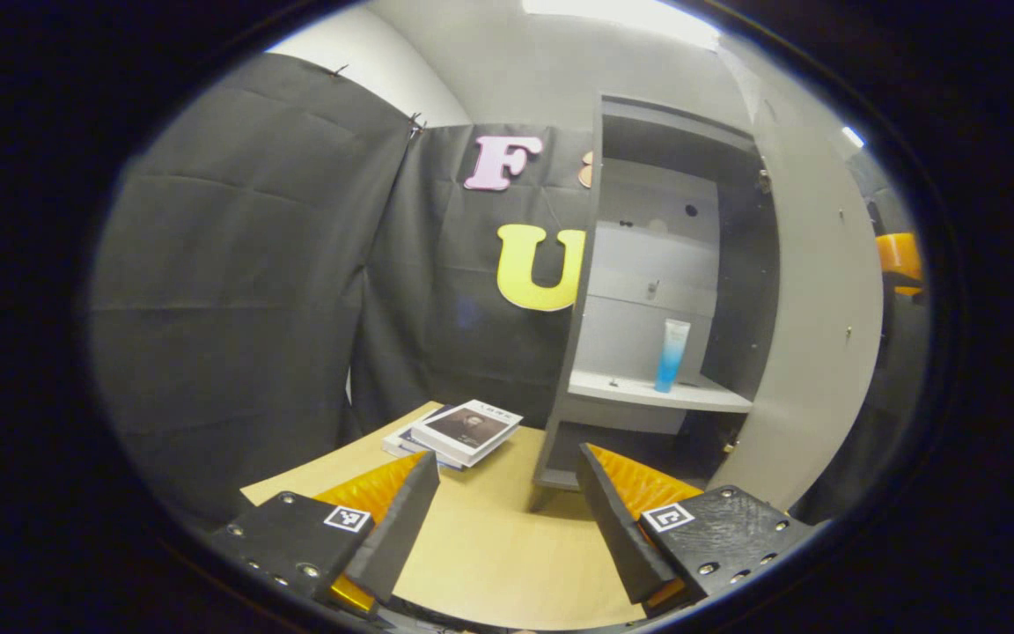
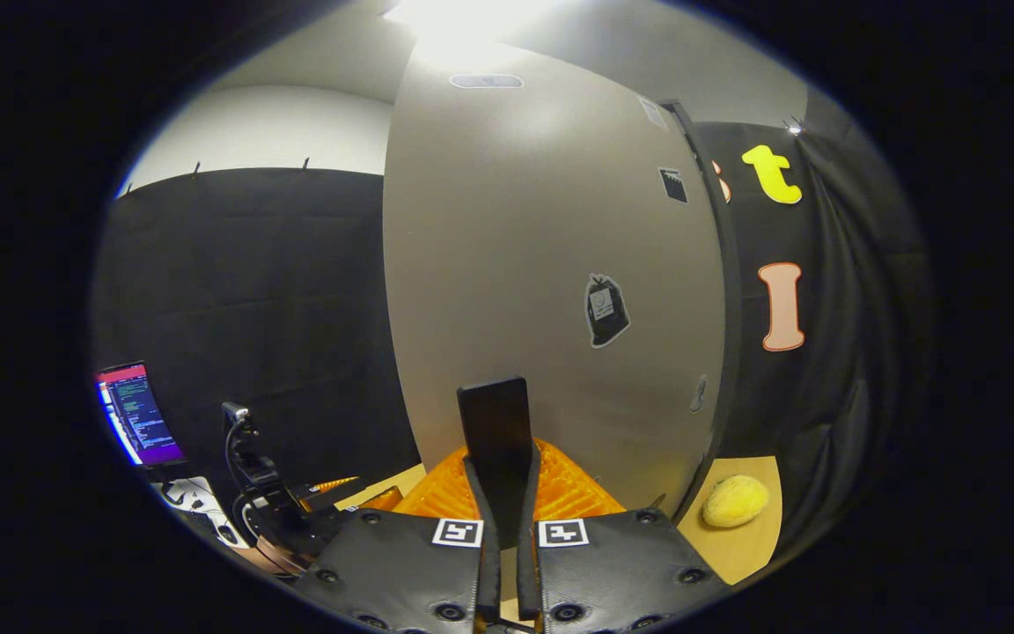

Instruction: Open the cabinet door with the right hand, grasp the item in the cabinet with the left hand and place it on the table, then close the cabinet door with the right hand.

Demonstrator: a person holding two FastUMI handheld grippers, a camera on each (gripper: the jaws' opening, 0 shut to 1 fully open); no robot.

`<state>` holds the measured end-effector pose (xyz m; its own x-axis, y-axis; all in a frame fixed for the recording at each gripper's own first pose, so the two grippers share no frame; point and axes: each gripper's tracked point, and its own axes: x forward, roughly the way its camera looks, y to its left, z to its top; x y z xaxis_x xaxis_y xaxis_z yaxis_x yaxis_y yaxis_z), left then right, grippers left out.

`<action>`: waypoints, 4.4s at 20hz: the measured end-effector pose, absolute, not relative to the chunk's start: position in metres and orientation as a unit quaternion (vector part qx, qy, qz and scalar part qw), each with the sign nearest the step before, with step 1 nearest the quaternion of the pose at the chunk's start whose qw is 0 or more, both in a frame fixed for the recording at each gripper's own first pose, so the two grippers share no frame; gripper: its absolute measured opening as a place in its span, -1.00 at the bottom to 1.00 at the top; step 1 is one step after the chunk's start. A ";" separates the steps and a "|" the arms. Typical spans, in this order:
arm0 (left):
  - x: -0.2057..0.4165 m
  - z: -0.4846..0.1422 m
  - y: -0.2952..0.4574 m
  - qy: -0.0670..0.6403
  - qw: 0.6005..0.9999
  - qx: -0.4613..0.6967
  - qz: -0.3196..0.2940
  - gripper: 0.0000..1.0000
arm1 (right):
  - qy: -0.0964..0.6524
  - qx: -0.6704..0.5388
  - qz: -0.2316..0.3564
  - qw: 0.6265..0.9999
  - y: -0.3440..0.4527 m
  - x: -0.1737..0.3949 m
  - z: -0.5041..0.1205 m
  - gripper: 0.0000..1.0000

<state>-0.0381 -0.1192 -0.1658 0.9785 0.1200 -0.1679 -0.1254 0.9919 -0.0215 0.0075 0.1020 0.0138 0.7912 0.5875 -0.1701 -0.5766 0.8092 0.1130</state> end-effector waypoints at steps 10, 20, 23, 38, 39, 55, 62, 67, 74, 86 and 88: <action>-0.042 -0.171 -0.186 0.084 0.996 -0.002 0.043 0.92 | 0.087 0.061 0.254 0.961 0.069 0.011 0.014 -0.84; -0.030 -0.176 -0.231 0.100 0.995 0.025 -0.019 0.92 | 0.072 0.056 0.166 0.982 0.044 0.021 0.018 -0.92; -0.028 -0.174 -0.237 0.099 0.994 0.026 -0.044 0.92 | 0.071 0.050 0.130 0.988 0.023 0.026 0.017 -0.92; 0.032 -0.163 -0.217 0.102 0.980 0.001 -0.172 0.92 | 0.063 0.096 -0.068 0.991 -0.012 0.014 0.021 -0.95; 0.033 -0.161 -0.212 0.101 0.979 0.001 -0.178 0.92 | 0.058 0.092 -0.085 0.990 -0.017 0.013 0.022 -0.95; 0.127 -0.108 -0.241 0.091 0.971 -0.018 -0.220 0.92 | 0.032 0.005 -0.236 0.971 -0.106 0.049 0.027 -0.70; 0.216 -0.112 -0.293 0.098 0.970 -0.037 -0.219 0.92 | 0.037 0.007 -0.224 0.974 -0.124 0.079 0.016 0.48; 0.265 -0.129 -0.328 0.102 0.968 -0.016 -0.228 0.92 | 0.030 0.010 -0.233 0.972 -0.140 0.098 0.011 0.90; 0.317 -0.154 -0.362 0.098 0.966 0.019 -0.239 0.84 | 0.062 0.027 -0.234 0.970 -0.150 0.105 -0.010 0.87; 0.340 -0.174 -0.377 0.099 0.963 0.040 -0.247 0.17 | 0.088 0.040 -0.238 0.966 -0.159 0.121 -0.029 0.96; 0.337 -0.174 -0.379 0.099 0.961 0.042 -0.254 -0.05 | 0.087 0.036 -0.243 0.966 -0.161 0.122 -0.028 0.96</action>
